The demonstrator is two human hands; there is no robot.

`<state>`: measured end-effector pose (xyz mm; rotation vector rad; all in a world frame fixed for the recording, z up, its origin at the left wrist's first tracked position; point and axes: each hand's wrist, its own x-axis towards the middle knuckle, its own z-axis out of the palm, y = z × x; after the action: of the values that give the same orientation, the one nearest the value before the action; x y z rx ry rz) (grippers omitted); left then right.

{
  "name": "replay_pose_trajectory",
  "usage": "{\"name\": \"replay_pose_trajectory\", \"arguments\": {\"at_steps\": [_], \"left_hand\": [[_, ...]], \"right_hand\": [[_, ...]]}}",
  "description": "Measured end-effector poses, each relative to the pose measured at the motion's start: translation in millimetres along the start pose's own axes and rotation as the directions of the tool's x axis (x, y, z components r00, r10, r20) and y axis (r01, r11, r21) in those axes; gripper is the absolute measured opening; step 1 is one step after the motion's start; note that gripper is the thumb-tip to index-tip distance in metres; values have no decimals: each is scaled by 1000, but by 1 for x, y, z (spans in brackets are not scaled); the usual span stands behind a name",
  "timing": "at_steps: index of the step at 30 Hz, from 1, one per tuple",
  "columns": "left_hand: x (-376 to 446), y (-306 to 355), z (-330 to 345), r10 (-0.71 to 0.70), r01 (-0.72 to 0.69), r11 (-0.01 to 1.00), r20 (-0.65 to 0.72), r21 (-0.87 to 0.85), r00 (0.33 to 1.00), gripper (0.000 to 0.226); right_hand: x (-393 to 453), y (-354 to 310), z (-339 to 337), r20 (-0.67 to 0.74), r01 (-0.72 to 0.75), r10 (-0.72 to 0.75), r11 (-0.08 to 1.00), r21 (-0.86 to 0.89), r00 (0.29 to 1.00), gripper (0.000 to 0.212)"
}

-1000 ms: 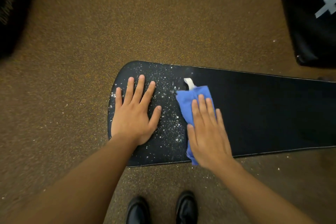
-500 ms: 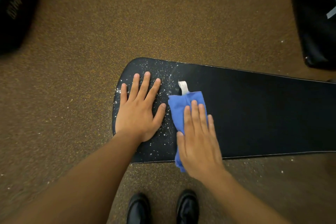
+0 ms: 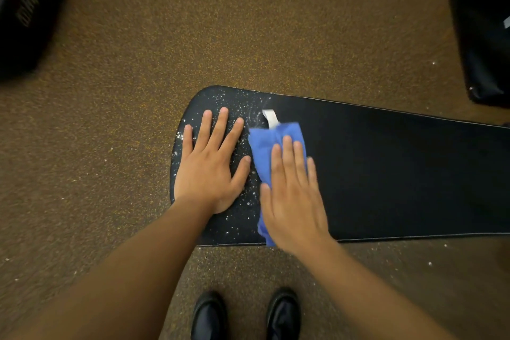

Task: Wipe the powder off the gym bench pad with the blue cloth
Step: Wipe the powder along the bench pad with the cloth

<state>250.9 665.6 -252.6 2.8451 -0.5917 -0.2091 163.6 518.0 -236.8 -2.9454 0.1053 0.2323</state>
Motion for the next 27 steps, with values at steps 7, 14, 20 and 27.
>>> {"name": "replay_pose_trajectory", "arguments": {"at_steps": [7, 14, 20, 27], "left_hand": [[-1, 1, -2, -8, 7, 1000, 9, 14, 1000, 67], [0, -2, -1, -1, 1, 1000, 5, -8, 1000, 68], [-1, 0, -1, -7, 7, 1000, 23, 10, 1000, 67], [1, 0, -1, -2, 2, 1000, 29, 0, 1000, 68]], "right_hand": [[66, 30, -7, -80, -319, 322, 947, 45, 943, 67], [1, -11, 4, -30, -23, 22, 1000, -16, 999, 66], [37, 25, -1, -102, -244, 242, 970, -2, 965, 68], [39, -9, 2, -70, -27, 28, 1000, 13, 997, 64]]}}
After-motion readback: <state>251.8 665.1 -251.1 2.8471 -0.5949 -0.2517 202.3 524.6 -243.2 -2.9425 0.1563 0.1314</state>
